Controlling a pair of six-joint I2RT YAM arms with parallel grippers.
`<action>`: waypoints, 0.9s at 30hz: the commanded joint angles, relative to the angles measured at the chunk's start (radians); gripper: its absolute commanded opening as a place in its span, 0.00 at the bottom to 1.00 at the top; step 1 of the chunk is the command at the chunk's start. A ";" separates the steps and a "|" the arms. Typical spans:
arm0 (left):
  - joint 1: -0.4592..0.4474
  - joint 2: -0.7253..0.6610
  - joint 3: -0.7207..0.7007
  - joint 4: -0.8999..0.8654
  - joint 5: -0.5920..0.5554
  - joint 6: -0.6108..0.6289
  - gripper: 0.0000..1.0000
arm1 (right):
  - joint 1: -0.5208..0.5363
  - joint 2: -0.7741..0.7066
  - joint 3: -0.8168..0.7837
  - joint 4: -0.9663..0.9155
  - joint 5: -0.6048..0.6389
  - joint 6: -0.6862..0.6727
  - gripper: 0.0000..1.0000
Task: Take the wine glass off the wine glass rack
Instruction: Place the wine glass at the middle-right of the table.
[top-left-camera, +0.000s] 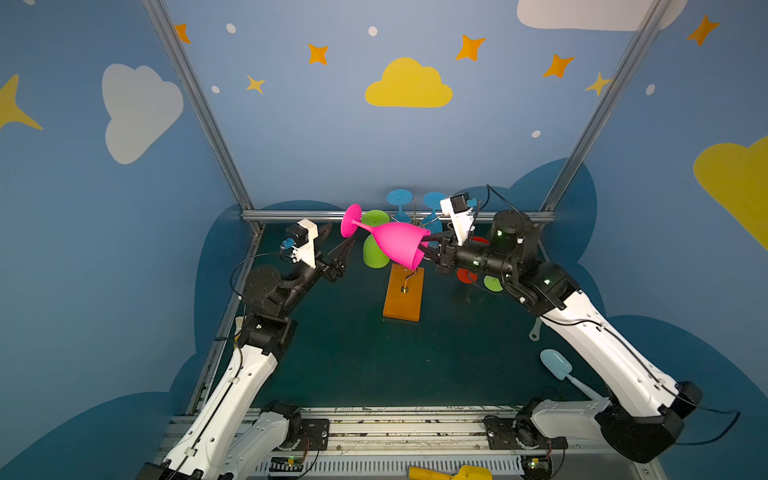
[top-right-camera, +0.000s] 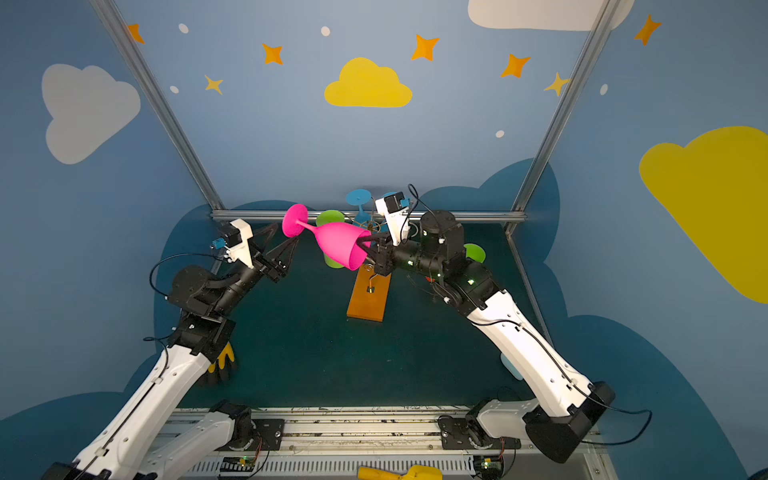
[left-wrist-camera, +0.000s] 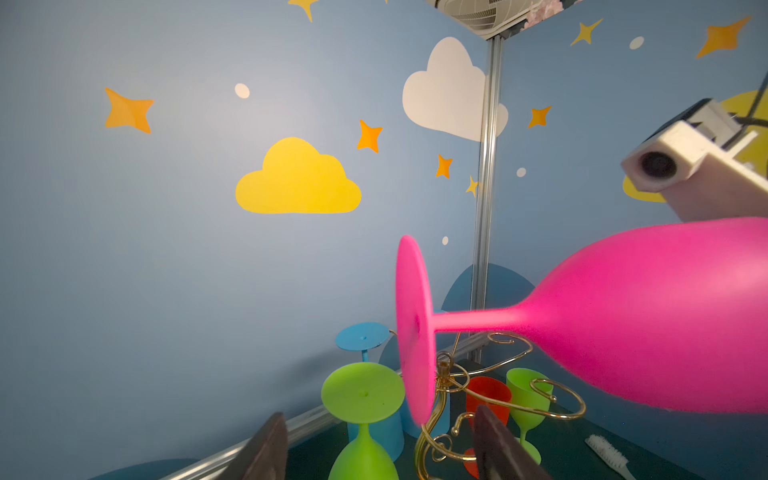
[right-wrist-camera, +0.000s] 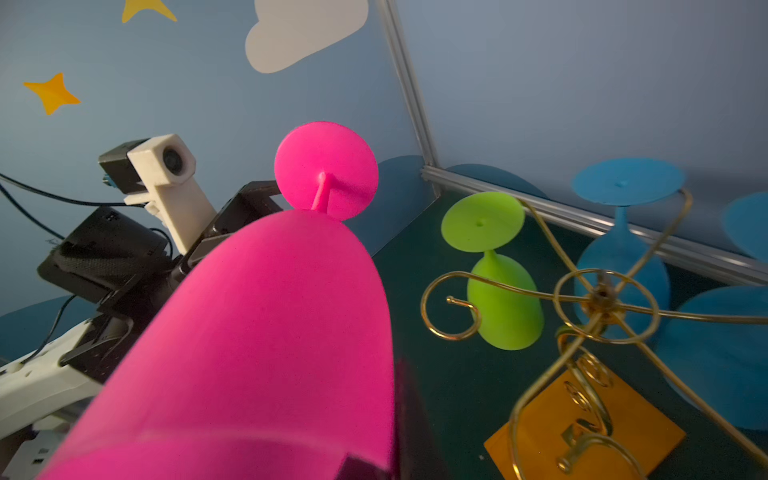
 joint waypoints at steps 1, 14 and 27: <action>0.015 -0.013 -0.019 0.048 -0.064 -0.009 0.74 | -0.059 -0.095 0.072 -0.093 0.093 -0.047 0.00; 0.170 0.014 -0.157 0.157 -0.143 -0.136 0.89 | -0.286 -0.257 0.371 -0.877 0.527 -0.183 0.00; 0.317 0.045 -0.199 0.210 -0.075 -0.201 0.91 | -0.491 -0.164 0.156 -1.114 0.529 -0.189 0.00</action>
